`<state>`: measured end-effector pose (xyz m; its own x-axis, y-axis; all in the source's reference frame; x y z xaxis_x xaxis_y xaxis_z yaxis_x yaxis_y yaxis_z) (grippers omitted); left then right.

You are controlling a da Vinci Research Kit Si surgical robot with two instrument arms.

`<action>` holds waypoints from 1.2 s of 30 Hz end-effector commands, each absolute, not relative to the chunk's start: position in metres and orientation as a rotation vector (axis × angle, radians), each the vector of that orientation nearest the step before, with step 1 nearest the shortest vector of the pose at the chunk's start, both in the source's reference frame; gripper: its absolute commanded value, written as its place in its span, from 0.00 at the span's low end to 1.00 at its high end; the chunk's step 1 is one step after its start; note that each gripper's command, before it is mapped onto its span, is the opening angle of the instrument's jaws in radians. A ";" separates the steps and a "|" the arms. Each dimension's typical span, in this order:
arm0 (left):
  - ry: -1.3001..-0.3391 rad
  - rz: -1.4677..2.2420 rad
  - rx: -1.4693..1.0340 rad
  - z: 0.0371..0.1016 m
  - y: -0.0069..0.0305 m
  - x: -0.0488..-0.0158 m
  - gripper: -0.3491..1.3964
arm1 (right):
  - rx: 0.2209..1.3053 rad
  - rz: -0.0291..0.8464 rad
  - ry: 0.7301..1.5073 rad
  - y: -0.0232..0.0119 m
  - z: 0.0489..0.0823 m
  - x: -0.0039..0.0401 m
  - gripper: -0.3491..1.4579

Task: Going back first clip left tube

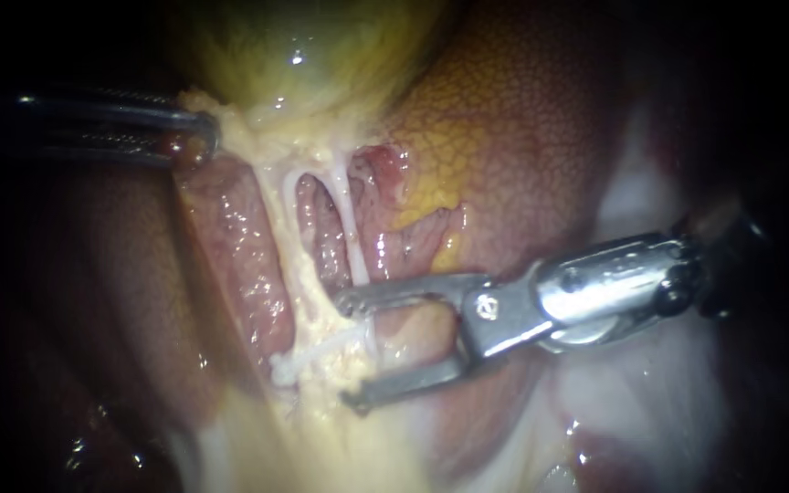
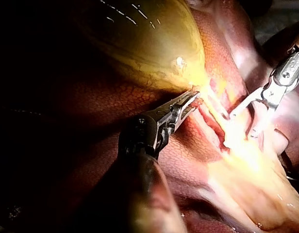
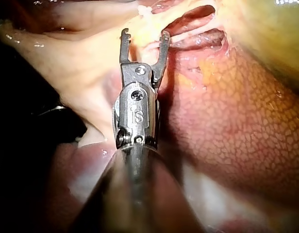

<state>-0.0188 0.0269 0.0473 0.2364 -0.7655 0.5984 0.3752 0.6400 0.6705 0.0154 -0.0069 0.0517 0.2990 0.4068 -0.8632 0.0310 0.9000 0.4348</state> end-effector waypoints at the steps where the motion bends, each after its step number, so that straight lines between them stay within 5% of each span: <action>1: -1.069 -0.816 0.432 0.0473 0.0270 -0.0188 0.00 | 0.397 0.254 1.249 -0.0065 0.0508 0.0145 0.47; 11: -1.069 -0.816 0.432 0.0473 0.0269 -0.0187 0.00 | 0.332 0.247 1.231 -0.0039 0.0459 0.0091 0.47; 36: -1.077 -0.804 0.424 0.0522 0.0267 -0.0233 0.00 | 0.313 0.258 1.219 -0.0033 0.0460 0.0072 0.46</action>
